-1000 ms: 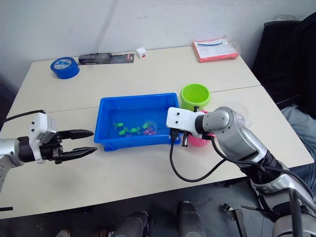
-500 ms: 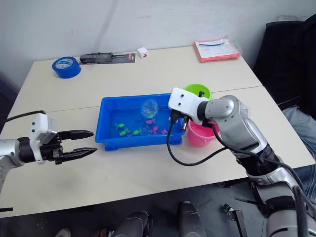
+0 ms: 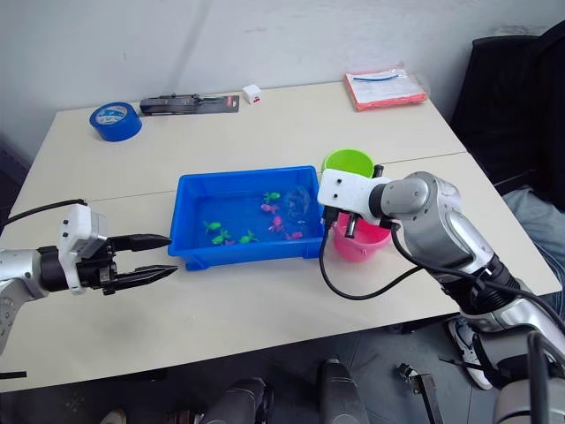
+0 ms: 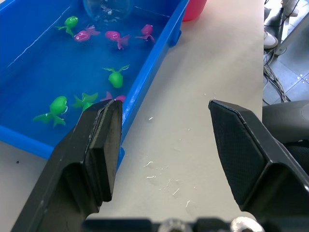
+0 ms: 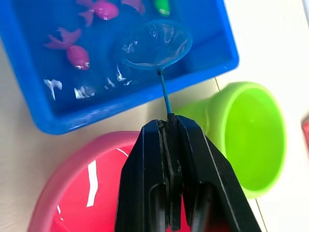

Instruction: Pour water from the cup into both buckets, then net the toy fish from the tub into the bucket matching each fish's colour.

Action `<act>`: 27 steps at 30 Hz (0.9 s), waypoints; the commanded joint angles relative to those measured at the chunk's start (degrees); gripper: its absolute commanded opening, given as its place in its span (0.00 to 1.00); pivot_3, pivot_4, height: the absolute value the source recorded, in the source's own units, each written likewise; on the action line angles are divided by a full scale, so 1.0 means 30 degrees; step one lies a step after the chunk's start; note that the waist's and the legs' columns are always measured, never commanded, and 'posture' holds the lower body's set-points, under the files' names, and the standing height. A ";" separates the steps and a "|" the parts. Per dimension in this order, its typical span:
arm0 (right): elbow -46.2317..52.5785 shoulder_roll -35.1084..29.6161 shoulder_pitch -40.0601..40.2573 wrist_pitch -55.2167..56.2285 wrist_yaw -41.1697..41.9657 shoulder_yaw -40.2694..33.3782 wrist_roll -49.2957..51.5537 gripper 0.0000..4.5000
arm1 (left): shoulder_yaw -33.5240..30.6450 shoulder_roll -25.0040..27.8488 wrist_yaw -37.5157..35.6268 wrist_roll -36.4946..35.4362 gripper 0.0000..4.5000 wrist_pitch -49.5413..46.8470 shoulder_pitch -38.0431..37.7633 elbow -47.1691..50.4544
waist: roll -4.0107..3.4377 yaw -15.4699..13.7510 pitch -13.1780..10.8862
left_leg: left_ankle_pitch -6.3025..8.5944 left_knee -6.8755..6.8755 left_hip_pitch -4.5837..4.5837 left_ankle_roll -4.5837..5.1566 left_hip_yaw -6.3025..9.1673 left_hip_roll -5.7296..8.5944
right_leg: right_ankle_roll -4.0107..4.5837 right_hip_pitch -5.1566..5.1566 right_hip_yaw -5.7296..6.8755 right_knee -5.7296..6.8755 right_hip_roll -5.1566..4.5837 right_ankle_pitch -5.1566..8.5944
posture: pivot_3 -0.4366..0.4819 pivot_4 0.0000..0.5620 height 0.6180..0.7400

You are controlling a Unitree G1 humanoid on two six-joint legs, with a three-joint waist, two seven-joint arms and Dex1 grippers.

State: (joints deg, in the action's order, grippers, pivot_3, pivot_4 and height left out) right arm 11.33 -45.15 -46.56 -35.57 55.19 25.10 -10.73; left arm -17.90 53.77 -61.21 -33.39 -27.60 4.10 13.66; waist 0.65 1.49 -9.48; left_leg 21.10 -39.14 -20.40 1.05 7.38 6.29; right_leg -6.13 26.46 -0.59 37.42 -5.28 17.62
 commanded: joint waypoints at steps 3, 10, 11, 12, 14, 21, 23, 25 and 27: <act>0.0881 -0.0638 -0.0002 0.0949 0.0675 -0.0100 -0.0863 0.17 | -0.0310 -0.0093 0.0182 -0.0262 0.69 -0.0081 -0.0102 0.0907 | 0.0000 -0.0002 0.0000 | 0.0000 0.0000 0.0000 0.0000 0.0000 0.0001 | 0.0000 -0.0002 -0.0002 -0.0001 0.0000 0.0000 | 0.48 0.27 1.00; 0.1245 -0.0910 -0.0078 0.1339 0.1321 -0.0213 -0.1593 0.17 | -0.0276 -0.0194 0.0276 -0.0283 0.69 -0.0185 -0.0132 0.1065 | -0.0004 -0.0003 -0.0002 | 0.0000 0.0000 0.0000 0.0000 0.0000 0.0000 | 0.0000 -0.0002 -0.0002 -0.0001 0.0001 0.0000 | 0.48 0.27 1.00; 0.1250 -0.0893 -0.0072 0.1356 0.1360 -0.0221 -0.1676 0.17 | -0.0269 -0.0214 0.0274 -0.0267 0.69 -0.0177 -0.0126 0.1064 | -0.0004 -0.0009 -0.0002 | 0.0000 0.0000 0.0000 0.0000 -0.0002 0.0001 | 0.0000 -0.0002 -0.0003 0.0000 0.0000 0.0000 | 0.48 0.27 1.00; 0.1253 -0.0955 -0.0085 0.1462 0.1412 -0.0180 -0.1849 0.17 | -0.0266 -0.0246 0.0286 -0.0260 0.69 -0.0191 -0.0125 0.1097 | -0.0004 -0.0013 -0.0002 | 0.0000 0.0000 0.0000 0.0000 0.0000 0.0001 | 0.0000 -0.0002 -0.0002 -0.0001 0.0000 0.0000 | 0.48 0.27 1.00; 0.1233 -0.1106 -0.0113 0.1796 0.1507 -0.0079 -0.2192 0.17 | -0.0272 -0.0306 0.0294 -0.0231 0.69 -0.0216 -0.0129 0.1151 | -0.0004 -0.0013 -0.0003 | 0.0000 0.0000 -0.0001 0.0001 0.0001 0.0000 | 0.0000 -0.0002 -0.0001 -0.0001 0.0001 0.0000 | 0.48 0.27 1.00; 0.1271 -0.1396 -0.0068 0.3463 0.2451 -0.0009 -0.2857 0.17 | -0.0329 -0.0417 0.0364 -0.0220 0.69 -0.0183 -0.0194 0.1216 | -0.0004 -0.0029 -0.0002 | 0.0000 0.0000 0.0000 0.0000 0.0000 0.0001 | 0.0000 -0.0003 0.0000 -0.0002 0.0000 0.0000 | 0.48 0.27 1.00; 0.1343 -0.1410 -0.0003 0.3875 0.2749 -0.0087 -0.2867 0.17 | -0.0337 -0.0438 0.0408 -0.0232 0.69 -0.0167 -0.0211 0.1232 | -0.0004 -0.0026 -0.0003 | 0.0000 0.0000 0.0000 0.0000 0.0000 0.0001 | 0.0000 -0.0003 0.0000 -0.0003 0.0000 0.0000 | 0.48 0.27 1.00; 0.1388 -0.1461 0.0059 0.4326 0.2977 -0.0177 -0.2878 0.17 | -0.0349 -0.0455 0.0452 -0.0263 0.69 -0.0174 -0.0221 0.1259 | -0.0004 -0.0020 -0.0003 | 0.0000 0.0000 0.0000 0.0001 0.0000 0.0001 | 0.0000 -0.0003 -0.0001 -0.0002 0.0000 0.0000 | 0.48 0.27 1.00; 0.1428 -0.1548 0.0118 0.4780 0.3203 -0.0270 -0.2872 0.17 | -0.0371 -0.0469 0.0483 -0.0299 0.69 -0.0198 -0.0225 0.1282 | -0.0004 -0.0014 -0.0002 | 0.0000 0.0000 0.0000 0.0000 0.0000 0.0000 | 0.0000 -0.0003 -0.0001 -0.0002 0.0001 0.0000 | 0.48 0.27 1.00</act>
State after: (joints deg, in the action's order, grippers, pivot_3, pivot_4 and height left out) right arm 13.43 -48.87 -46.18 -22.68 64.17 25.42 -19.01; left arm -17.90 52.47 -59.84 -33.51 -28.30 3.67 15.63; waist 0.64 1.44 -9.49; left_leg 21.10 -39.14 -20.40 1.05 7.38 6.29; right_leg -6.13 26.45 -0.60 37.42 -5.28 17.62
